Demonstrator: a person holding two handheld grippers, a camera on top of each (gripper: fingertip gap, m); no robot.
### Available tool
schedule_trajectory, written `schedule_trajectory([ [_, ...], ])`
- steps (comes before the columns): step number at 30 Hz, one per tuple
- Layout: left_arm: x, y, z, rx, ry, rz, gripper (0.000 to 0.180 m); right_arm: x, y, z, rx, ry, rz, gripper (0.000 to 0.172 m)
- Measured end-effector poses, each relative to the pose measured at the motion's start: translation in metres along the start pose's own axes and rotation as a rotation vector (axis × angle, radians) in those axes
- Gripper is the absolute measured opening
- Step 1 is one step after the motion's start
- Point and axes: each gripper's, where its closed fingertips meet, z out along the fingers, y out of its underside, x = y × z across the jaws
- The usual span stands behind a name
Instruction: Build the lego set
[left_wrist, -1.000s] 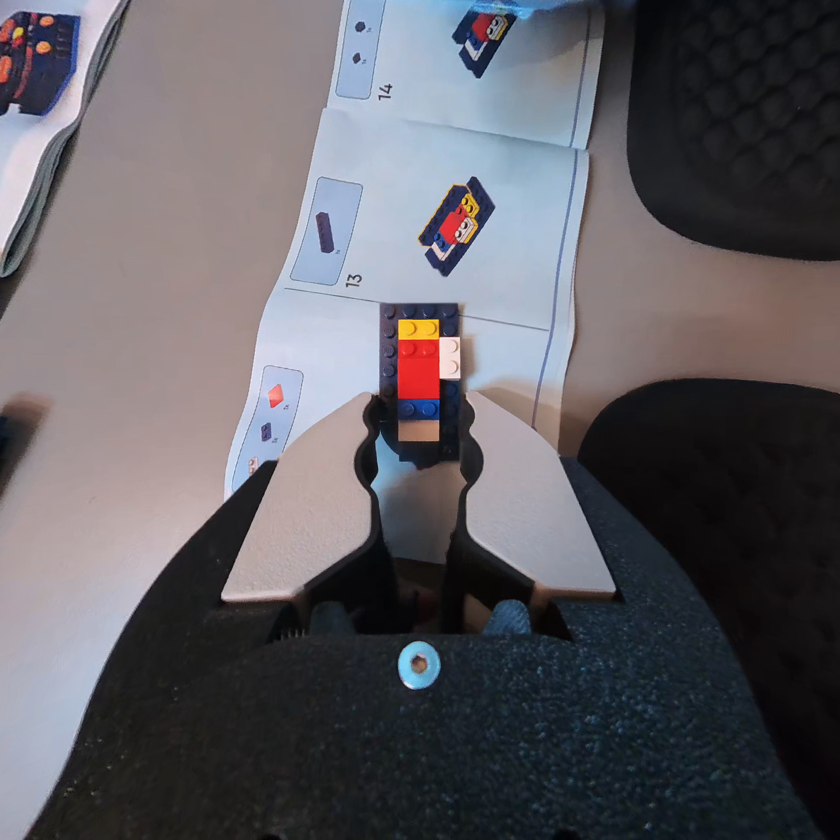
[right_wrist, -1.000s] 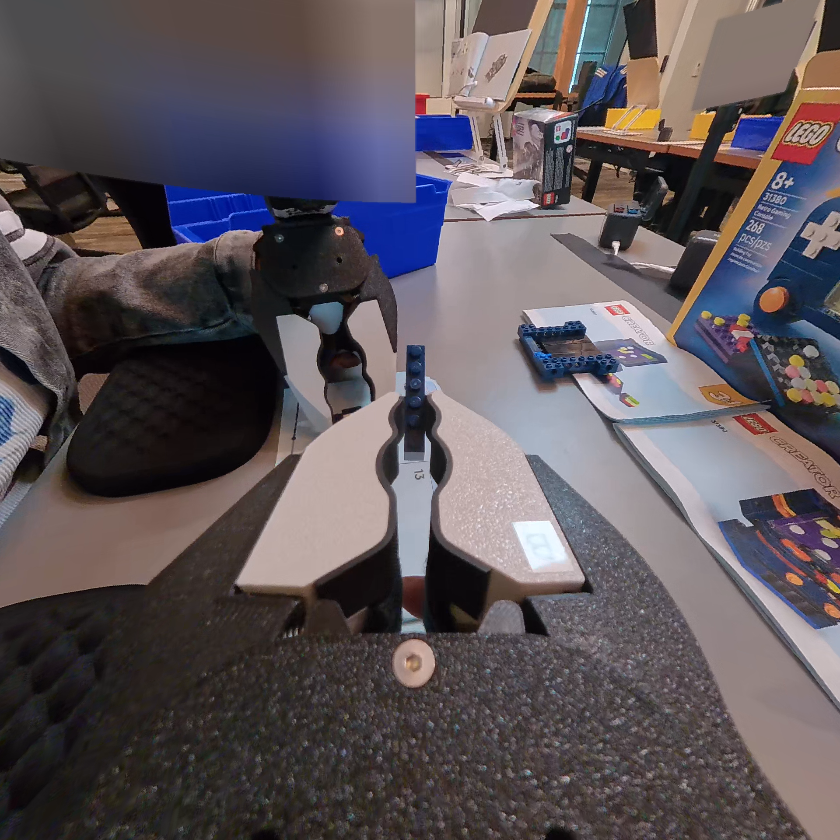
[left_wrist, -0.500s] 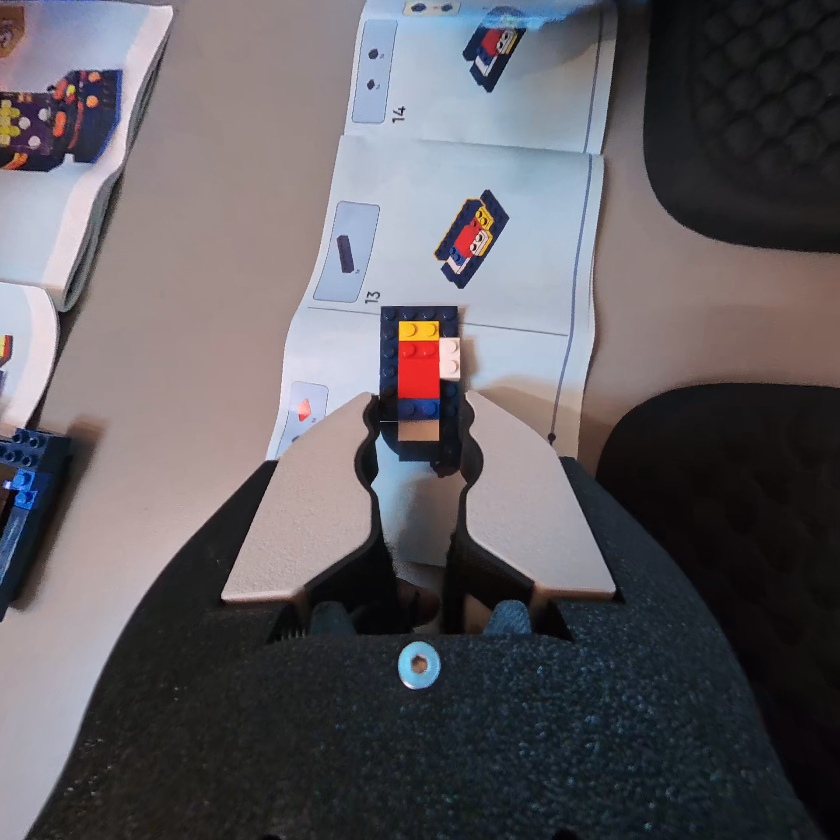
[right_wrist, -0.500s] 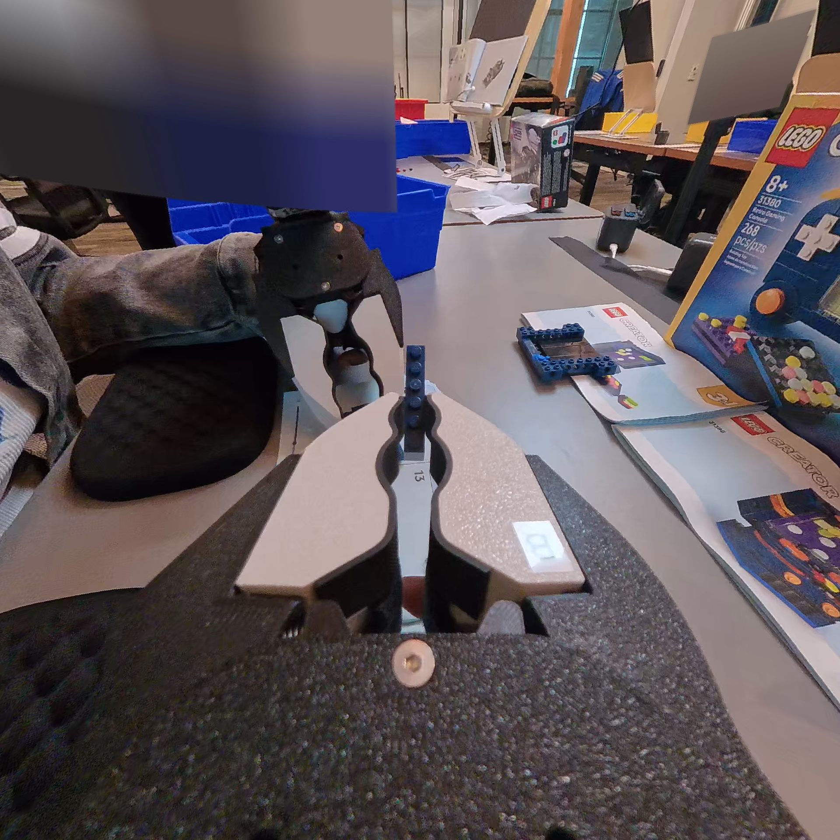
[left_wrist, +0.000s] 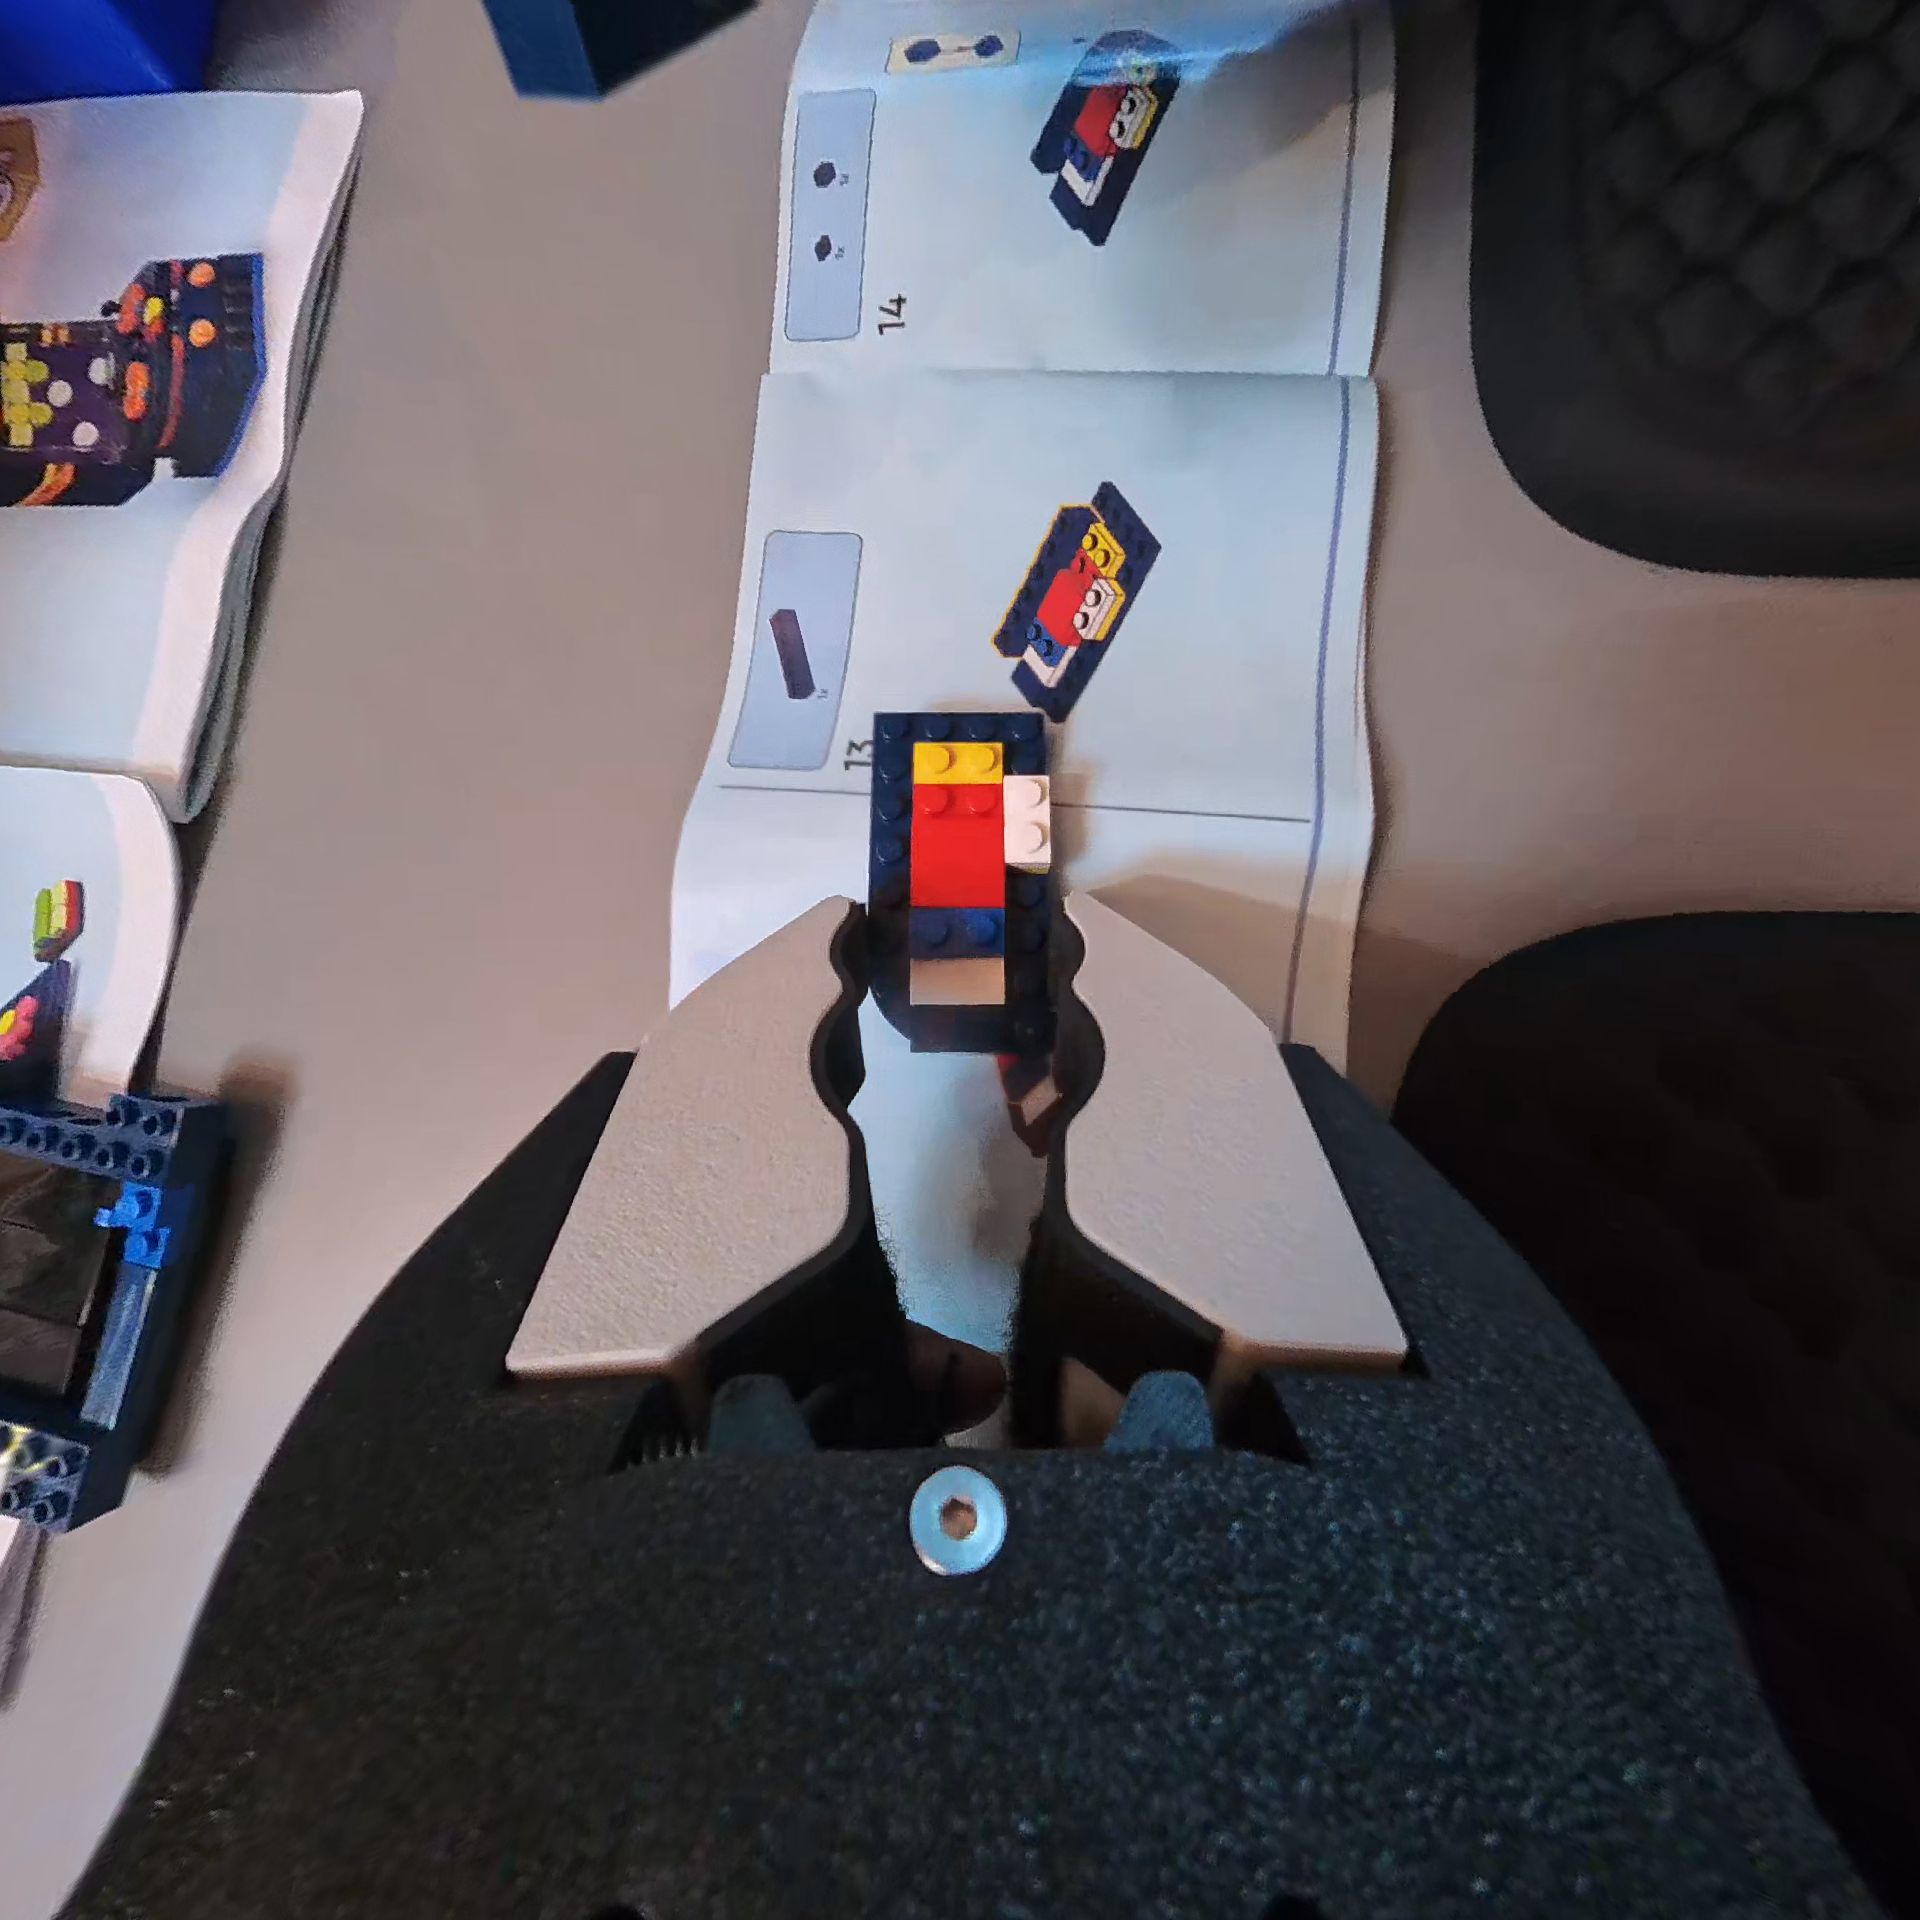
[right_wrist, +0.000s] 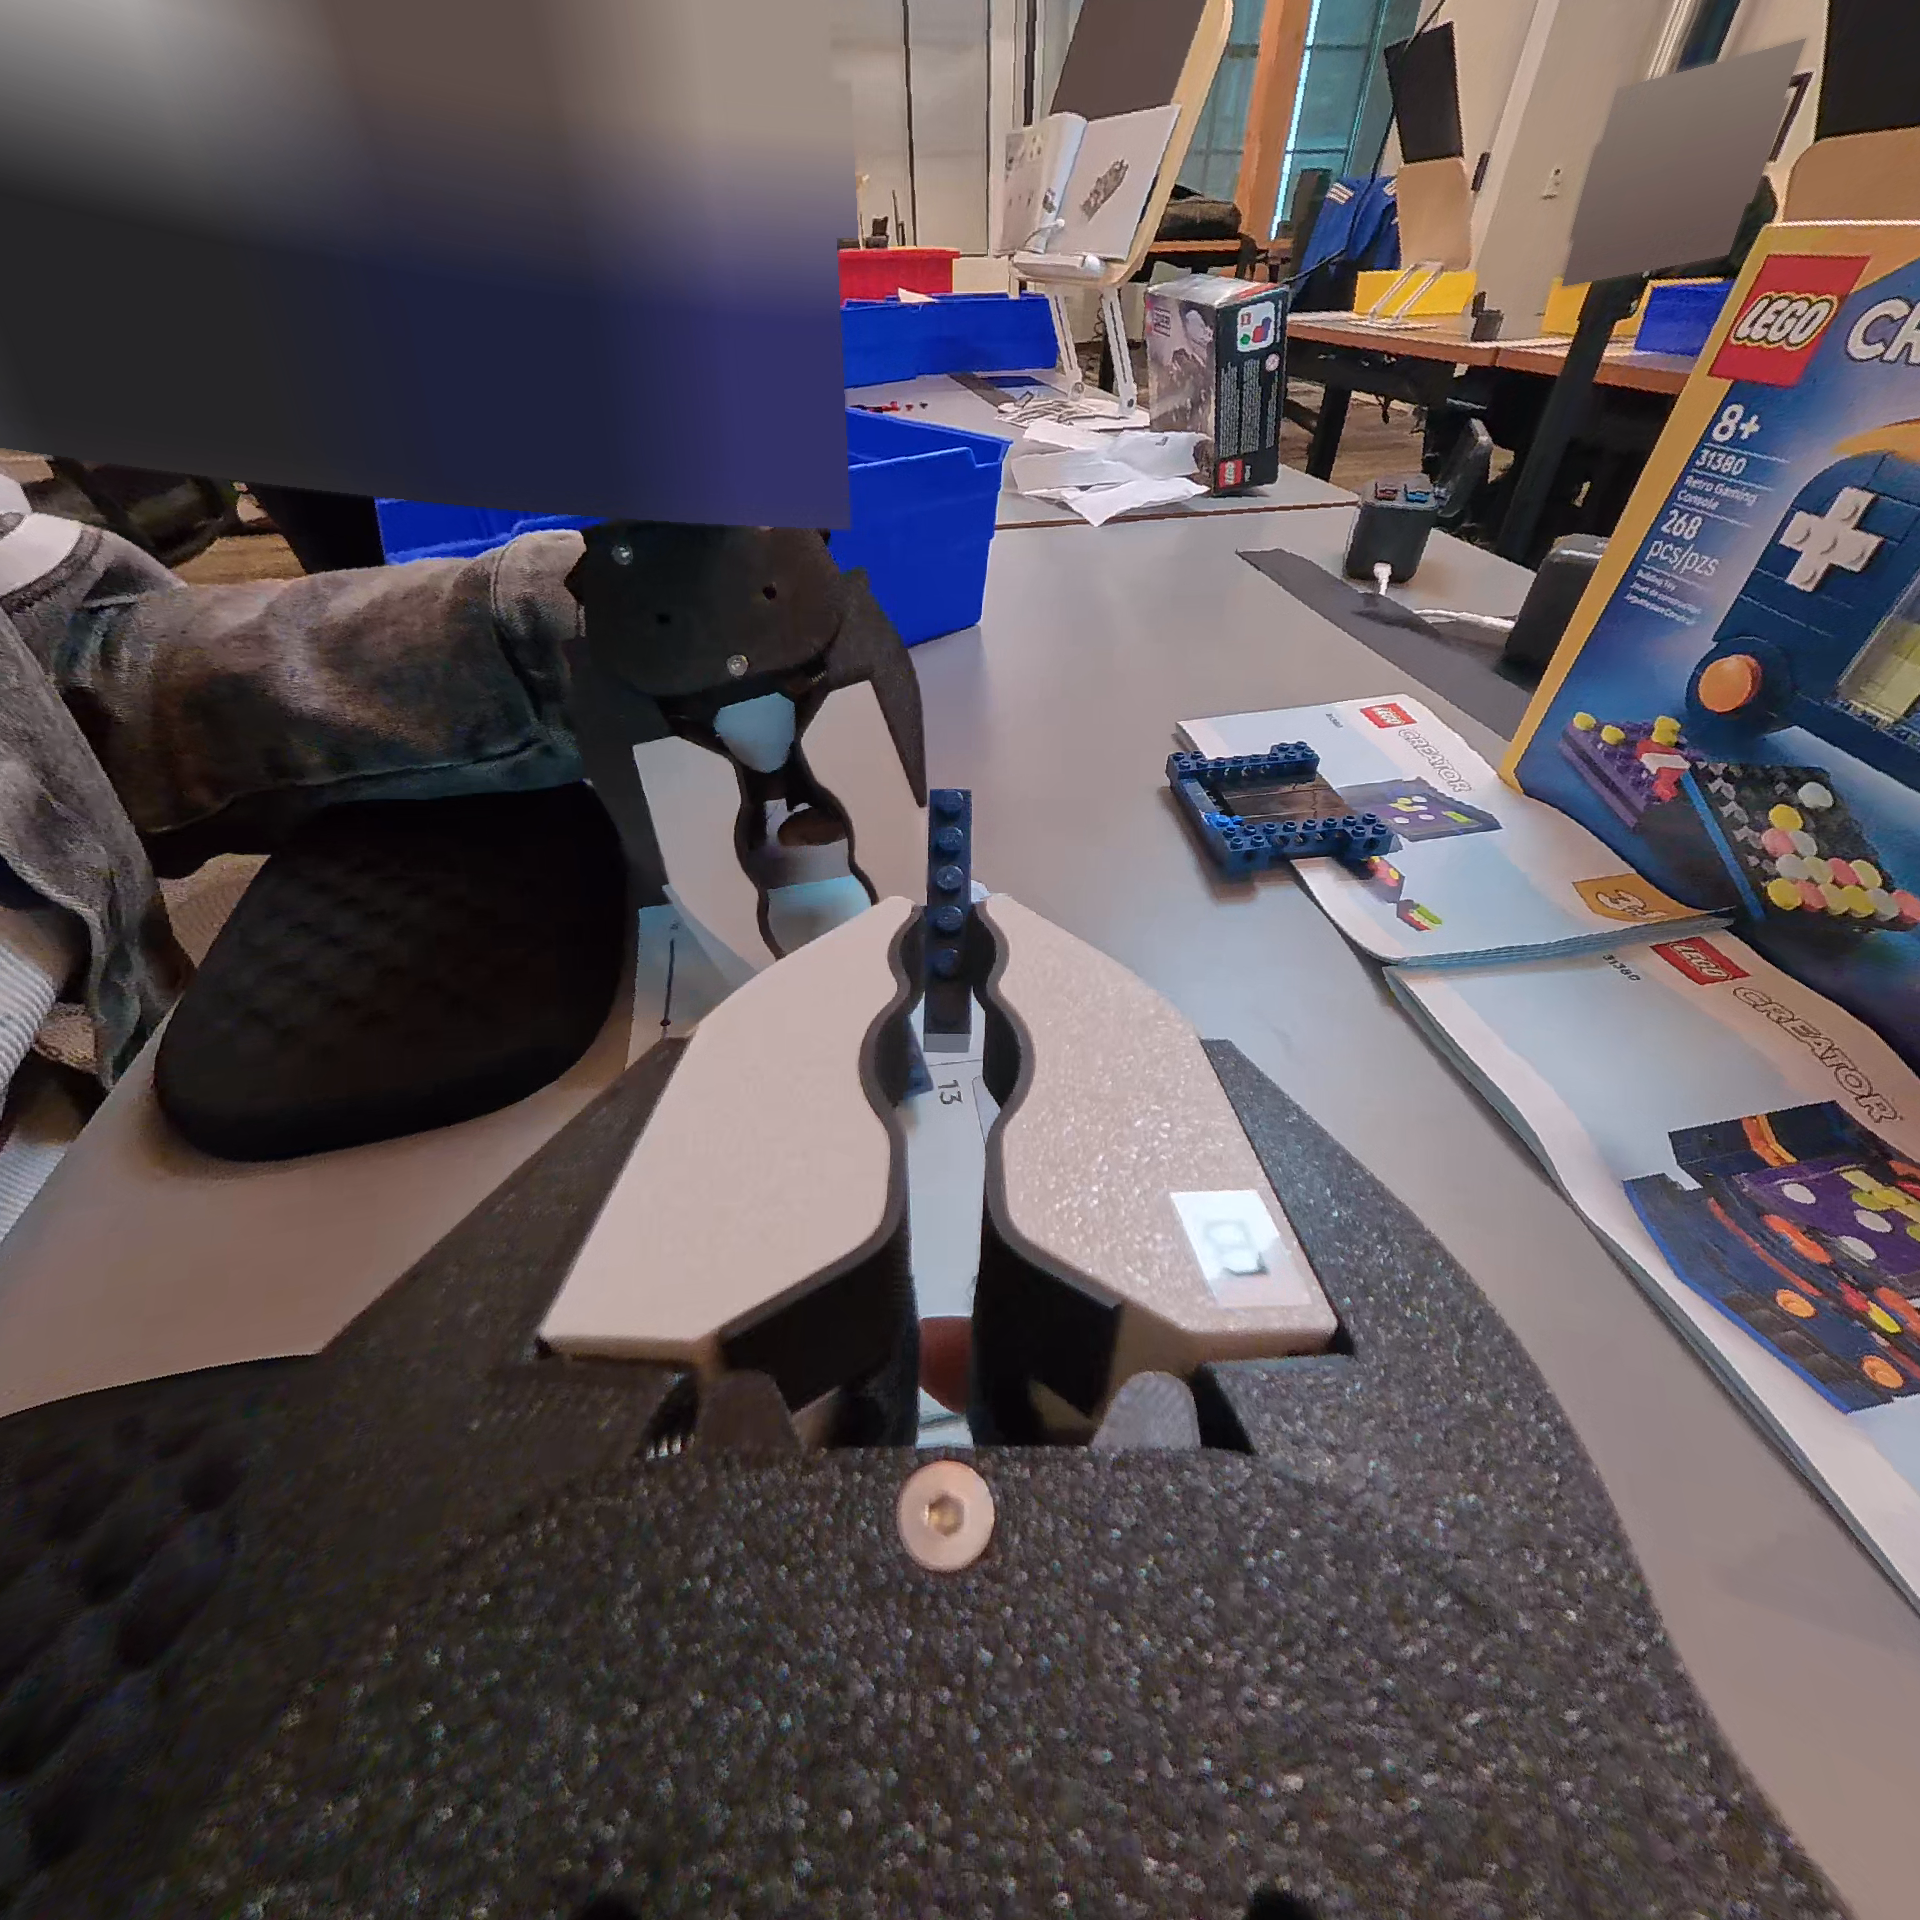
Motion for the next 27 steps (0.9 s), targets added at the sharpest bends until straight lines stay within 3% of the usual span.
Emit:
schedule_trajectory([
  [12,-0.011,-0.026,0.034,-0.039,0.105,0.119,0.032,0.009,-0.004,-0.008,0.032,0.033,0.031,0.008],
  [17,-0.013,-0.037,0.046,0.042,0.126,0.121,0.032,0.019,0.001,-0.017,0.008,0.070,0.054,0.008],
  [22,-0.025,-0.033,0.039,0.062,0.025,0.114,0.046,0.024,0.023,-0.016,-0.107,0.074,0.081,0.008],
  [27,-0.023,-0.021,0.031,0.042,0.034,0.053,0.043,0.021,0.057,-0.011,-0.293,0.046,0.097,0.008],
])
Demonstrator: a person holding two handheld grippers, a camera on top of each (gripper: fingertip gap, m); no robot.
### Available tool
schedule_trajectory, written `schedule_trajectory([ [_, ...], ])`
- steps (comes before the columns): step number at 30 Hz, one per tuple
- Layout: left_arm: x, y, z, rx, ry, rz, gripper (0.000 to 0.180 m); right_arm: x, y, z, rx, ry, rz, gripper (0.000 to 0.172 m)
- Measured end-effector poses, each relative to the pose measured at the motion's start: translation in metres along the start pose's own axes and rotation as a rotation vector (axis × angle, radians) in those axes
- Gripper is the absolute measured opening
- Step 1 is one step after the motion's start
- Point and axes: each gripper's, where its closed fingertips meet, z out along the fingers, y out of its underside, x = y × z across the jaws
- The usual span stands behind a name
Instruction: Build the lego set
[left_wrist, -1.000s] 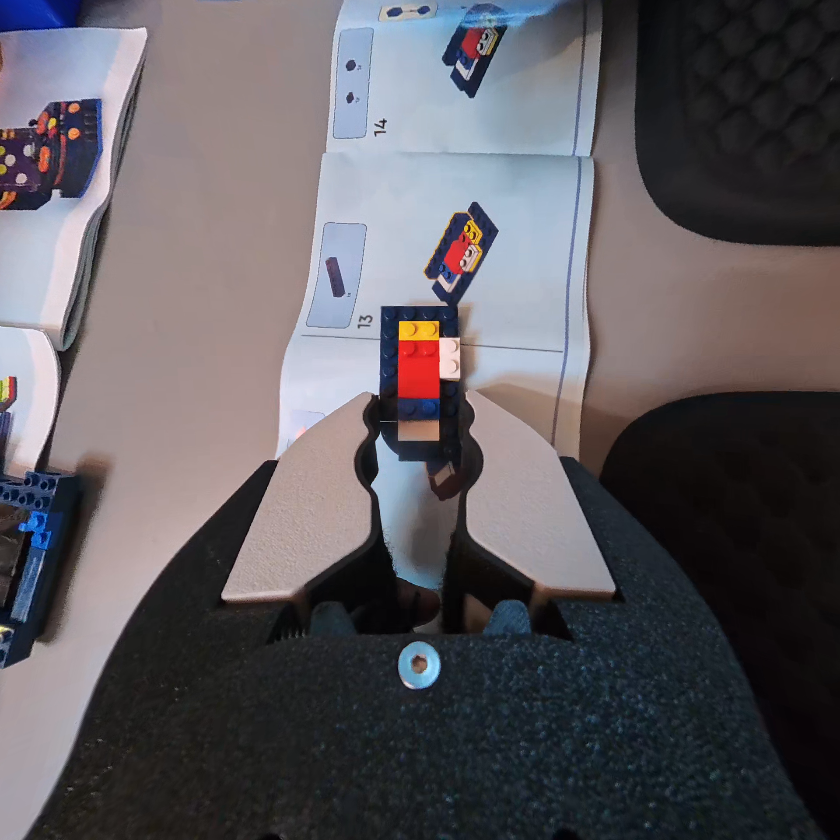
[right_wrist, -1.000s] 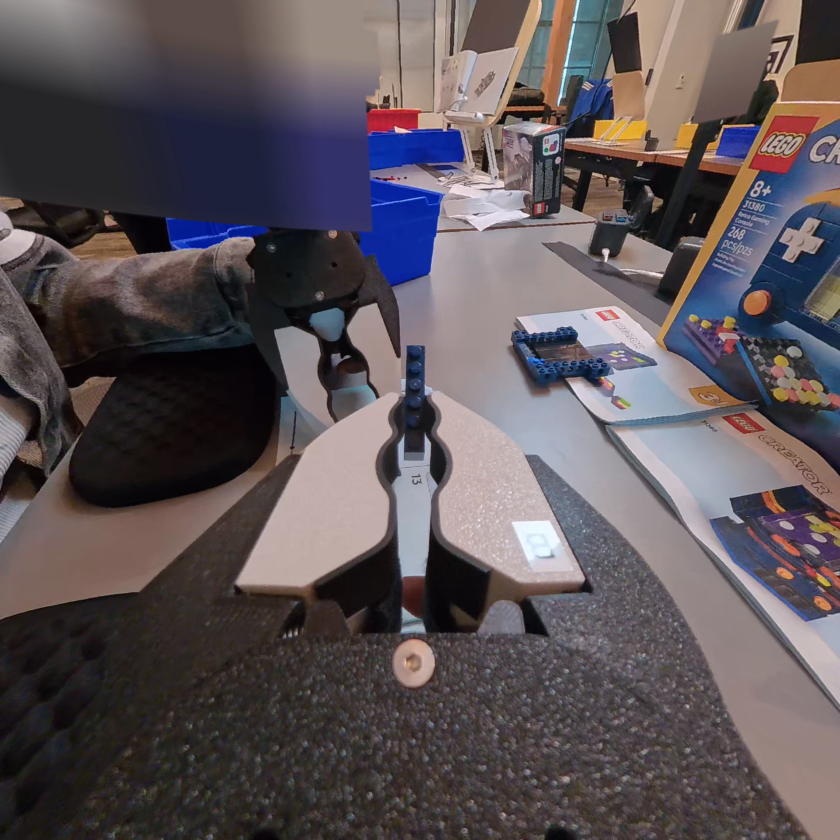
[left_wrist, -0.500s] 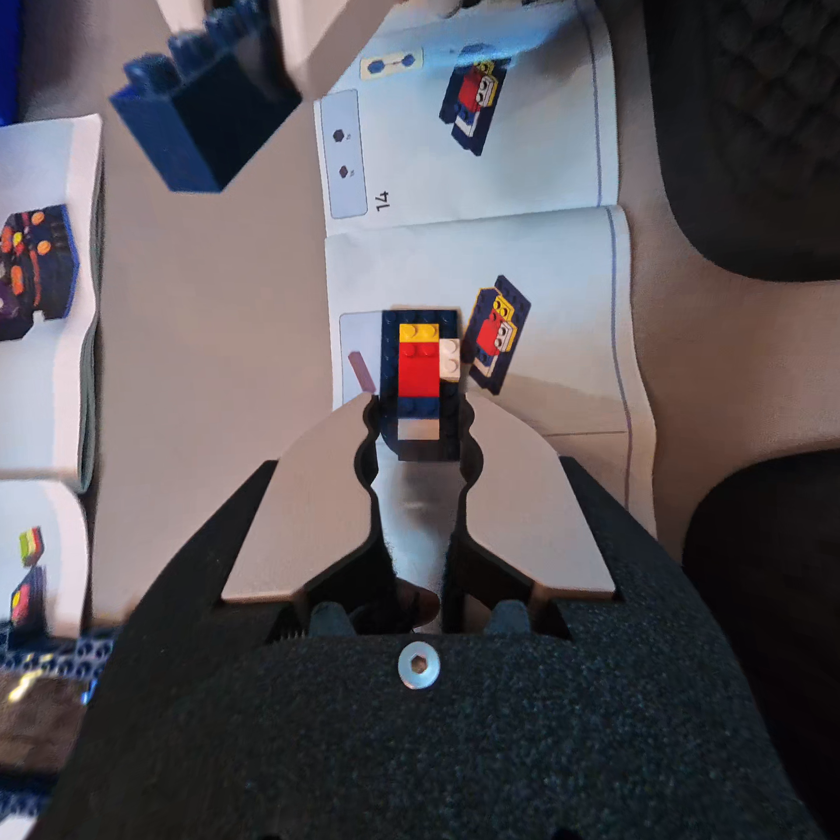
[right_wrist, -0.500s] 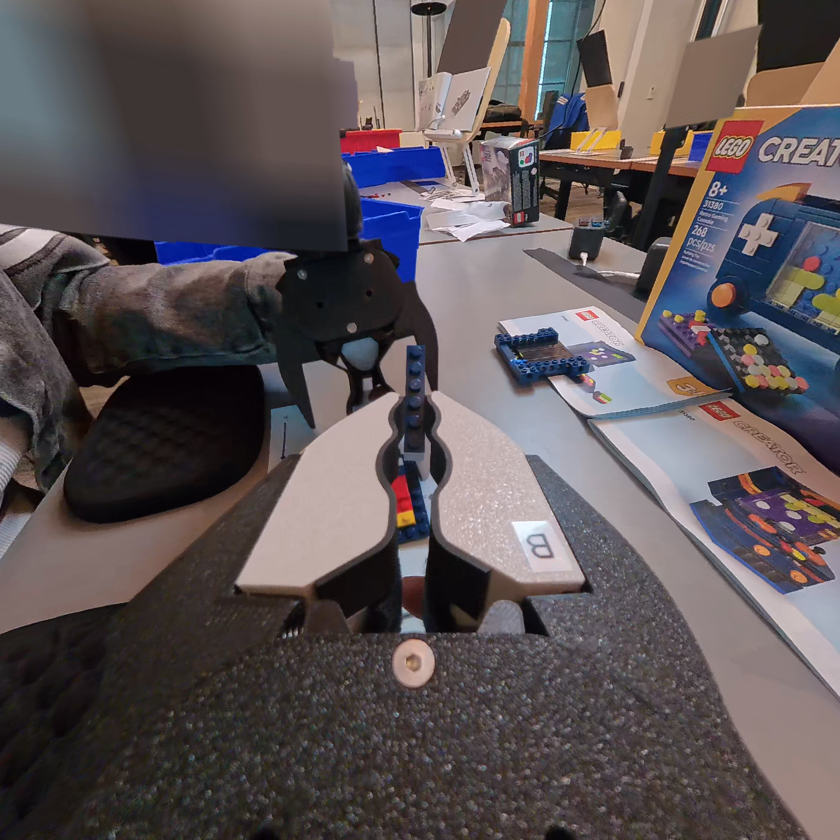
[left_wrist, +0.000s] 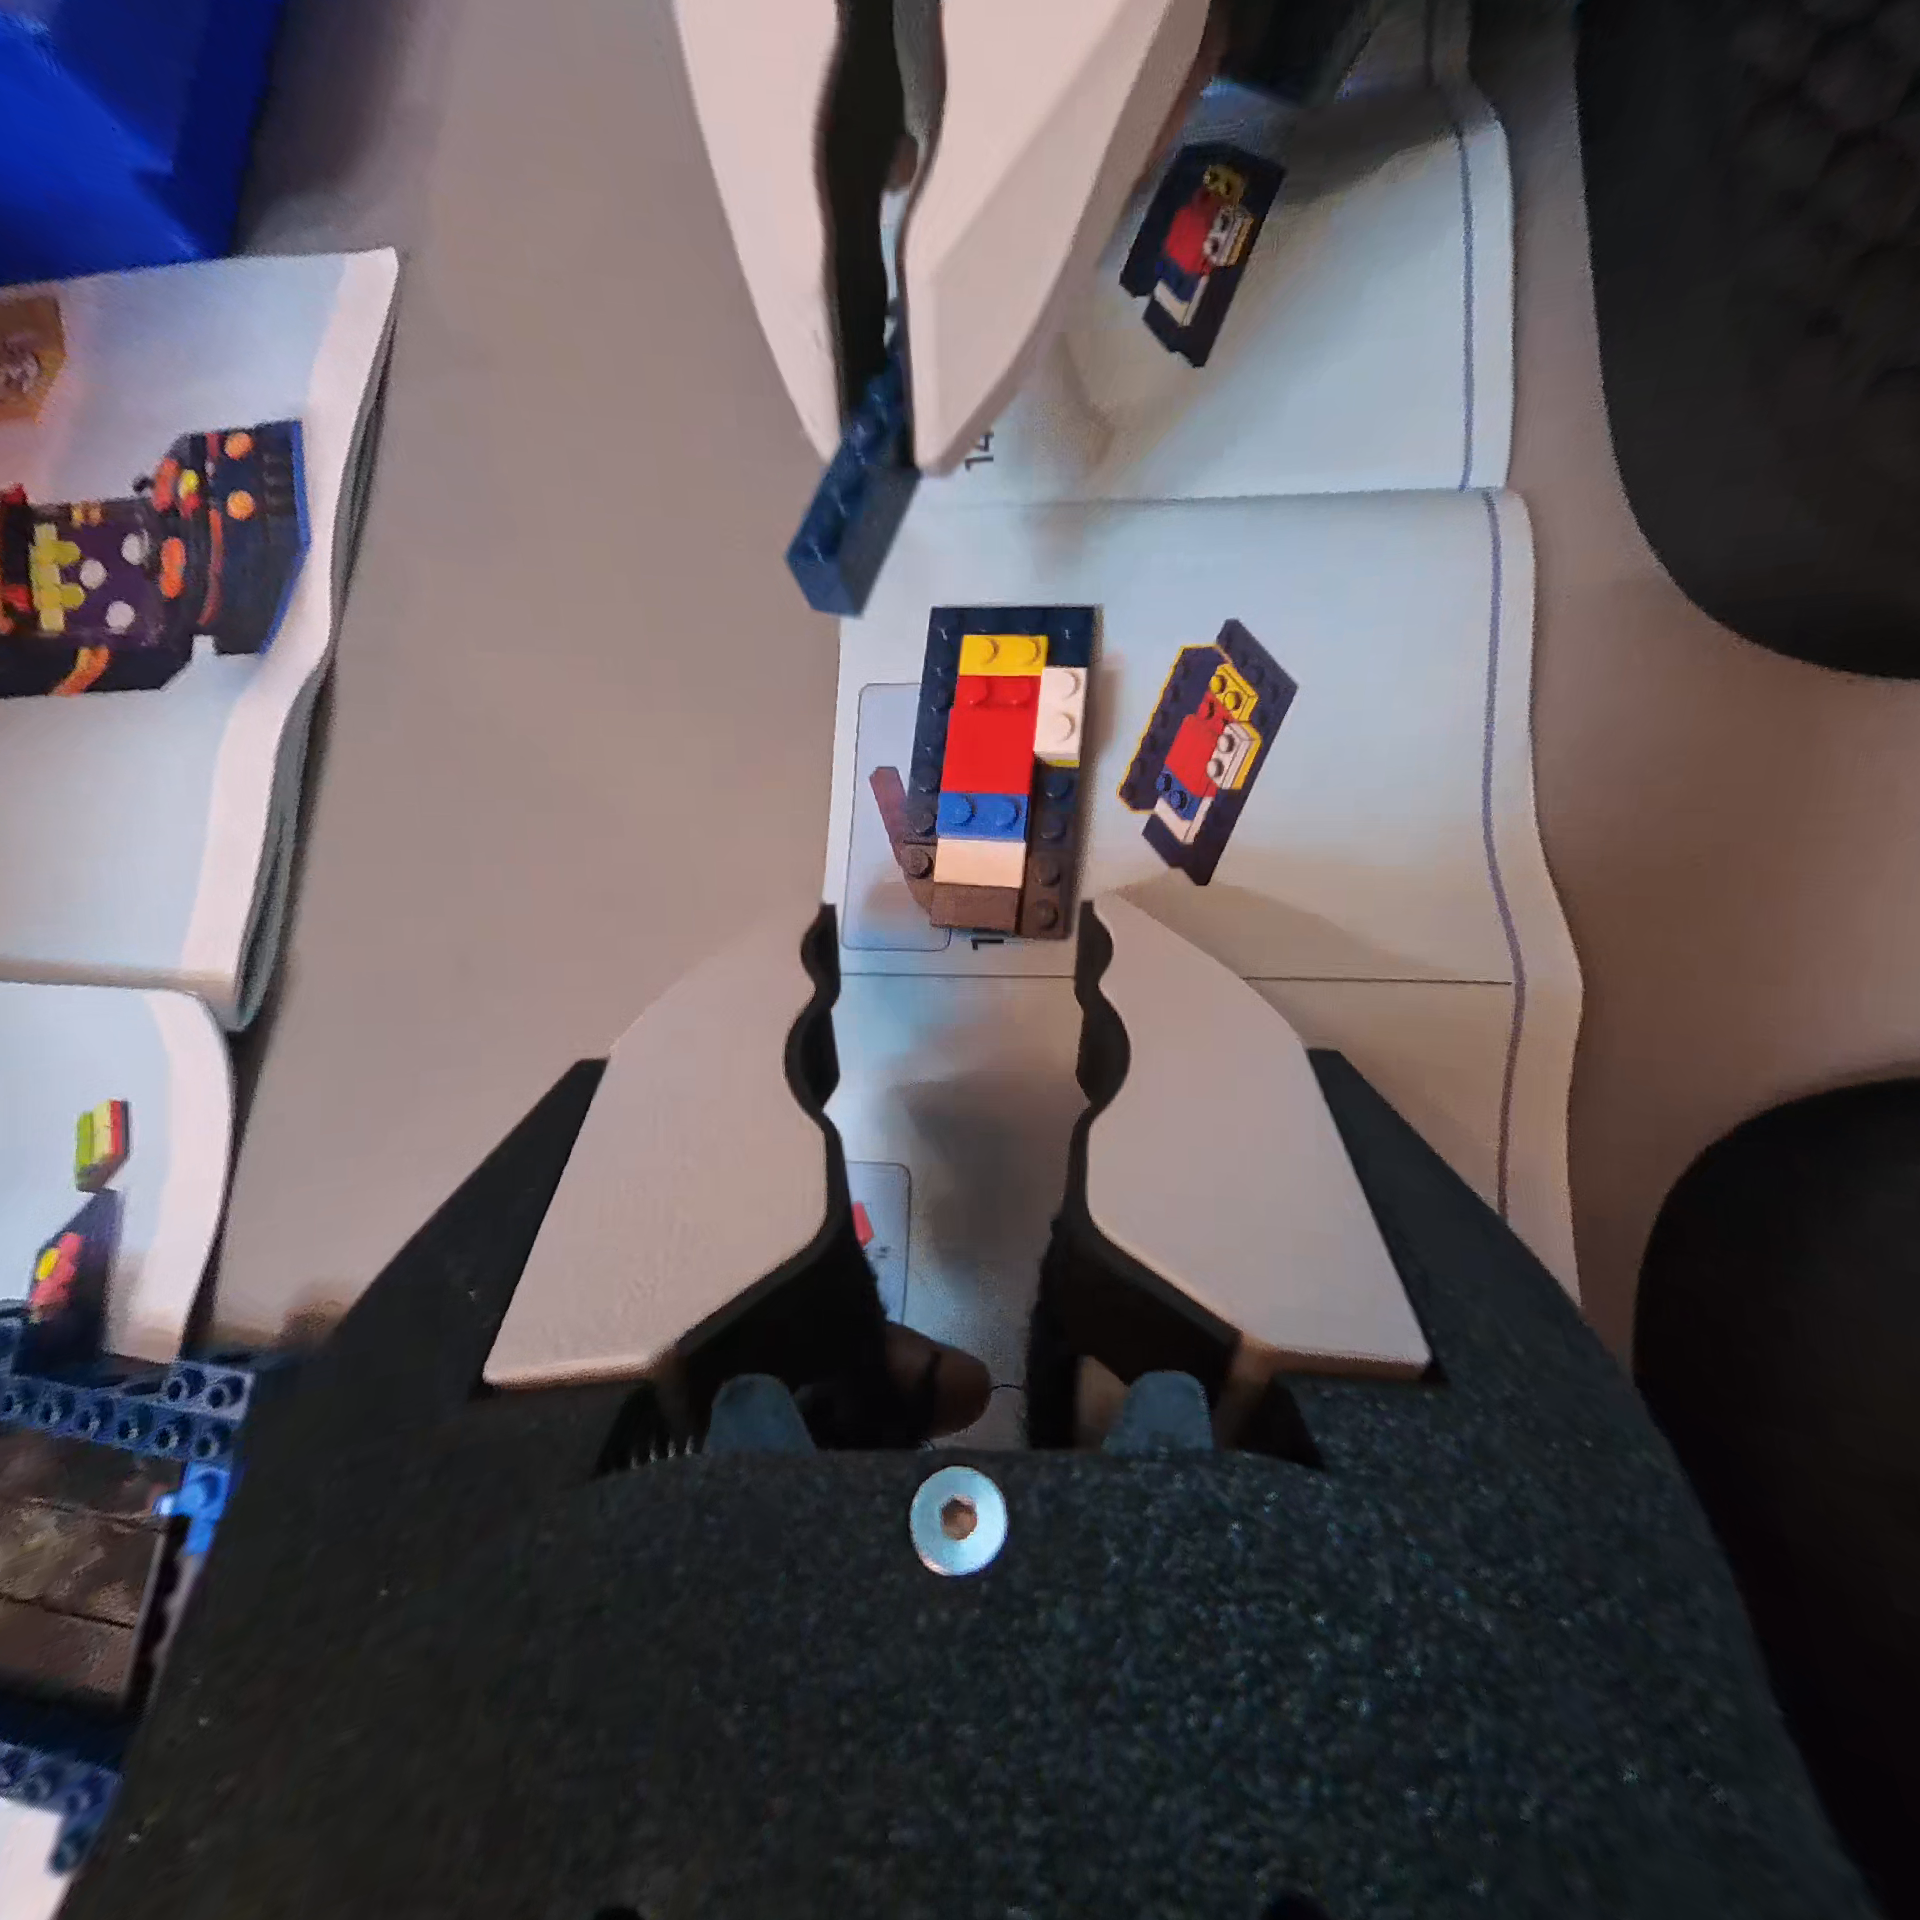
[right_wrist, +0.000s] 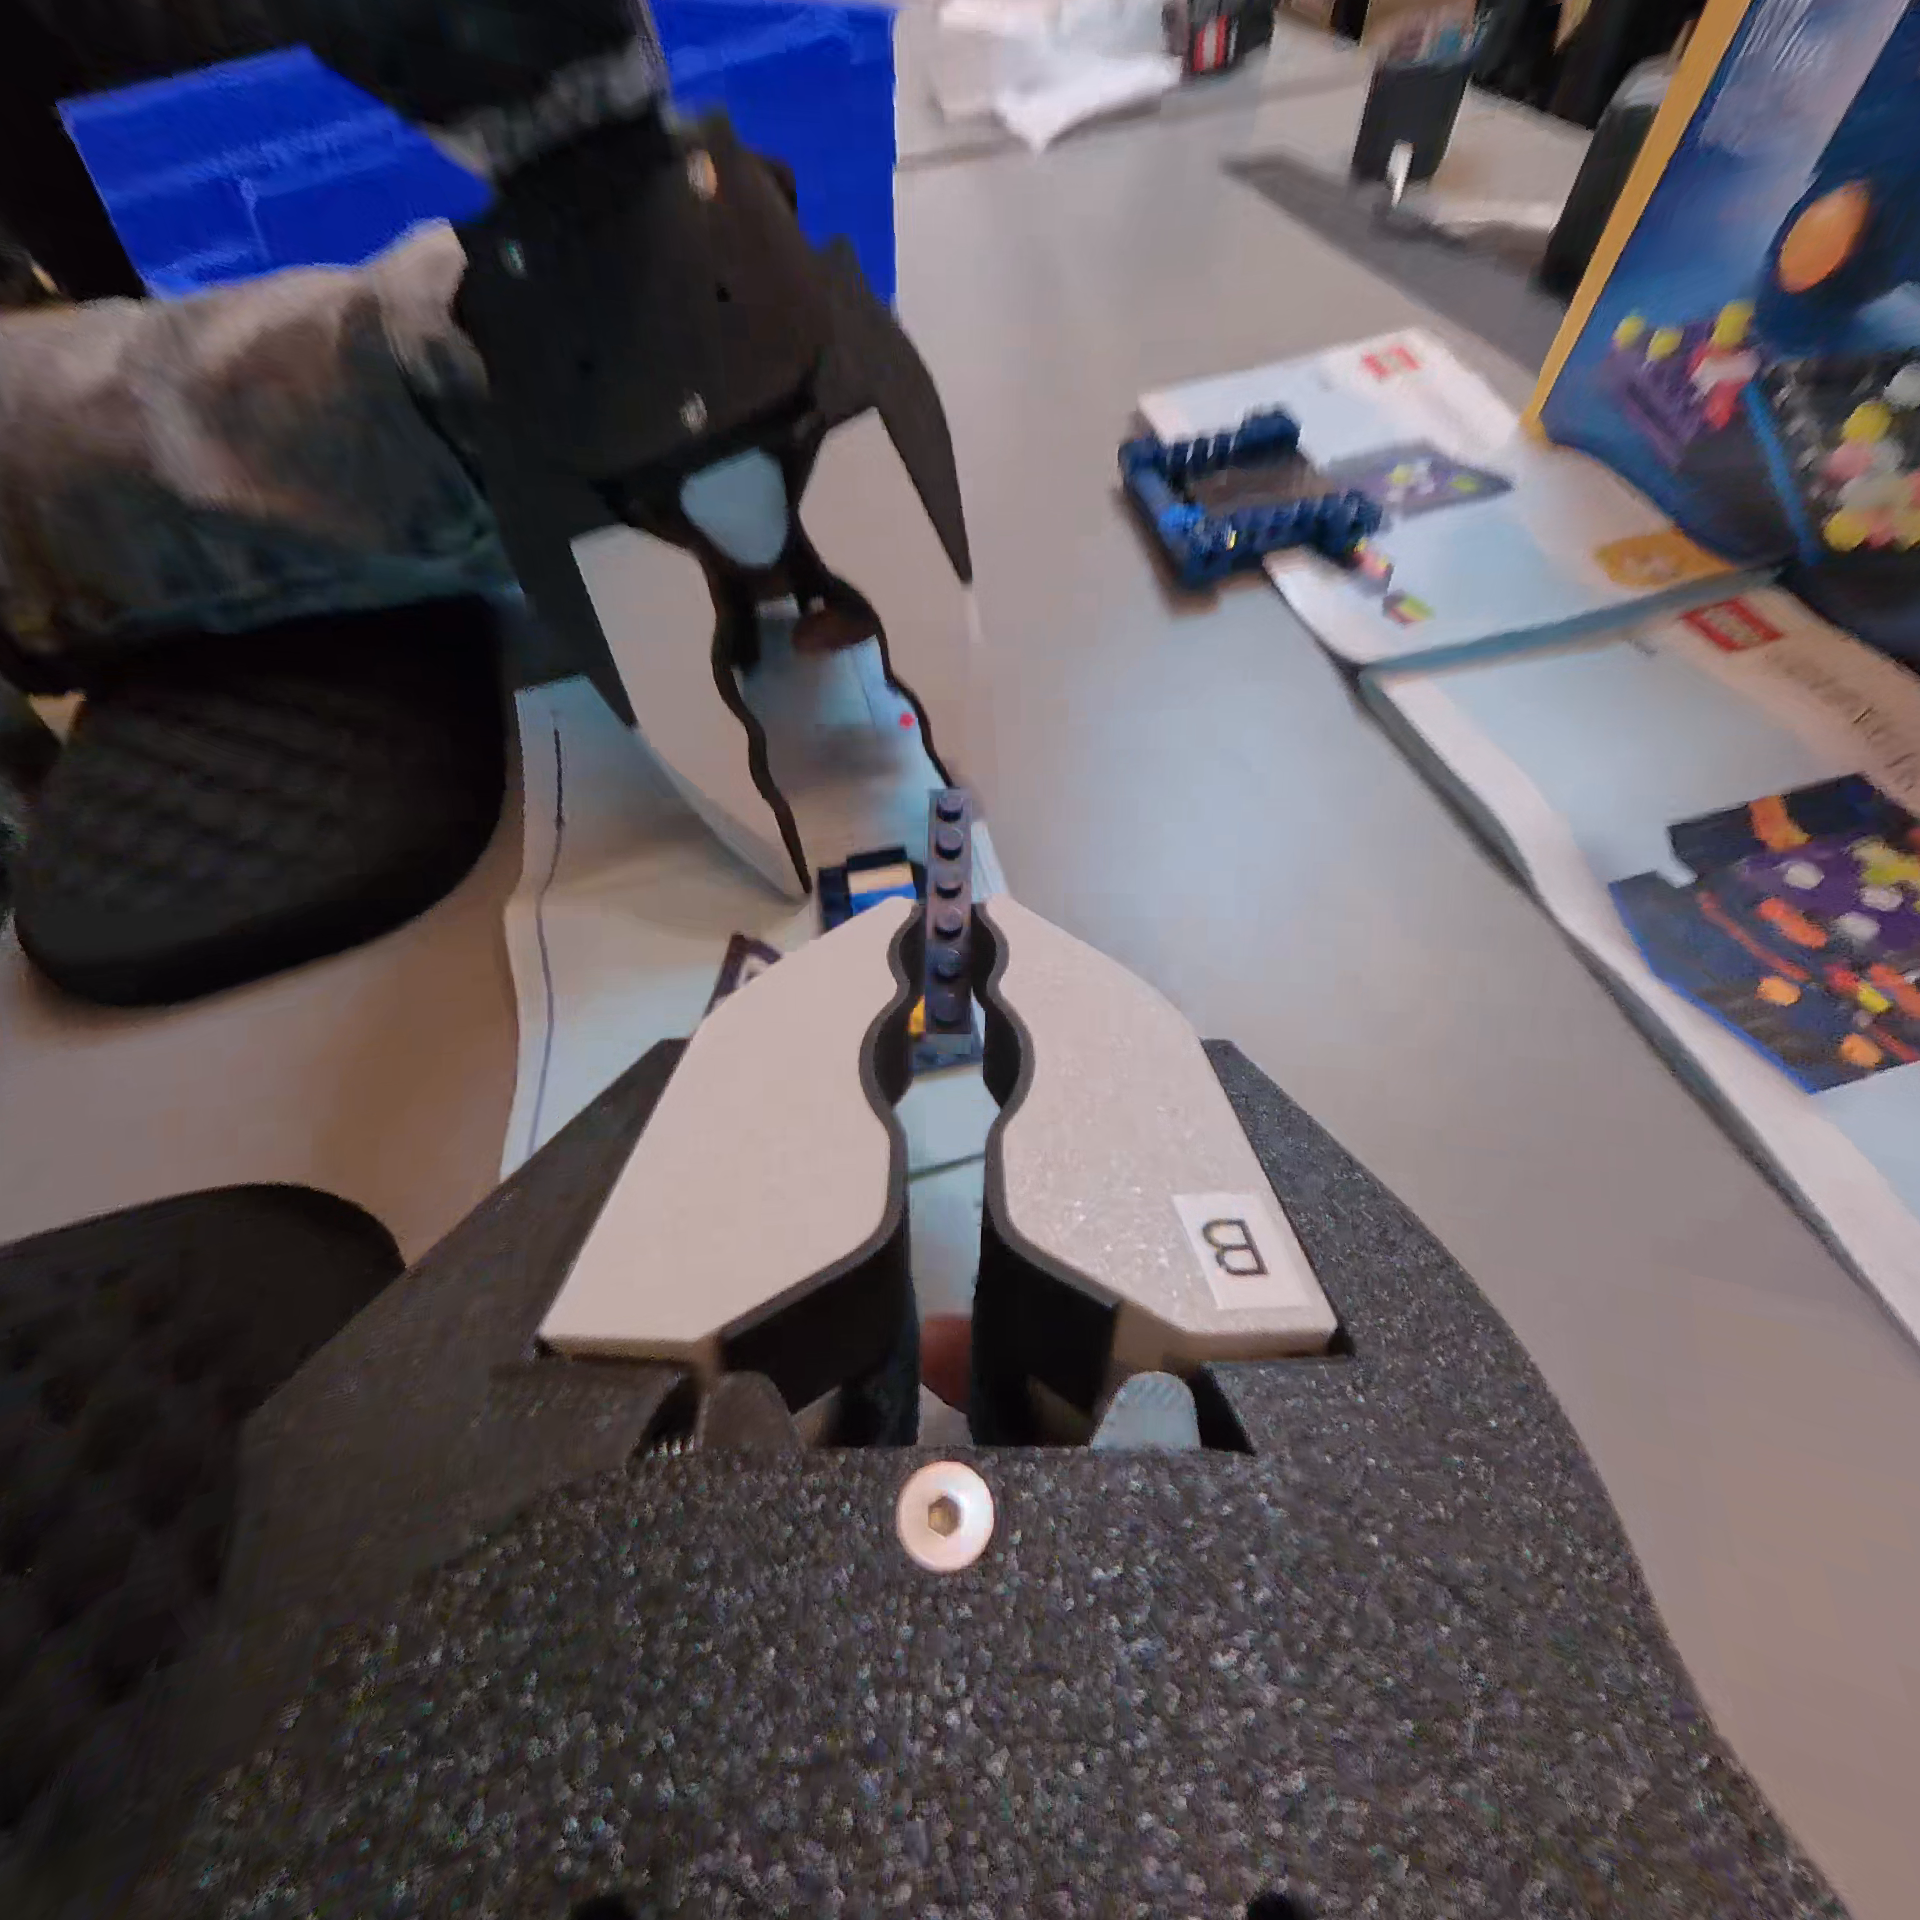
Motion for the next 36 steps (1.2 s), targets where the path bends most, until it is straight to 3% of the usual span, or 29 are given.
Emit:
schedule_trajectory([
  [4,0.003,0.001,0.000,0.028,0.033,-0.023,0.038,0.011,0.025,0.005,-0.146,0.064,0.036,0.008],
  [12,0.004,0.001,0.002,0.046,0.045,-0.030,0.035,0.009,0.036,0.008,-0.213,0.056,0.021,0.008],
  [21,0.004,0.001,0.002,0.063,0.054,-0.040,0.034,0.006,0.016,0.005,-0.137,-0.002,-0.004,0.008],
  [25,0.004,0.001,0.003,0.072,0.062,-0.049,0.034,0.008,0.020,0.008,-0.256,-0.061,-0.104,0.008],
  [36,0.005,0.001,0.003,0.078,0.069,-0.046,0.032,-0.002,0.012,0.015,-0.279,-0.153,-0.164,0.008],
])
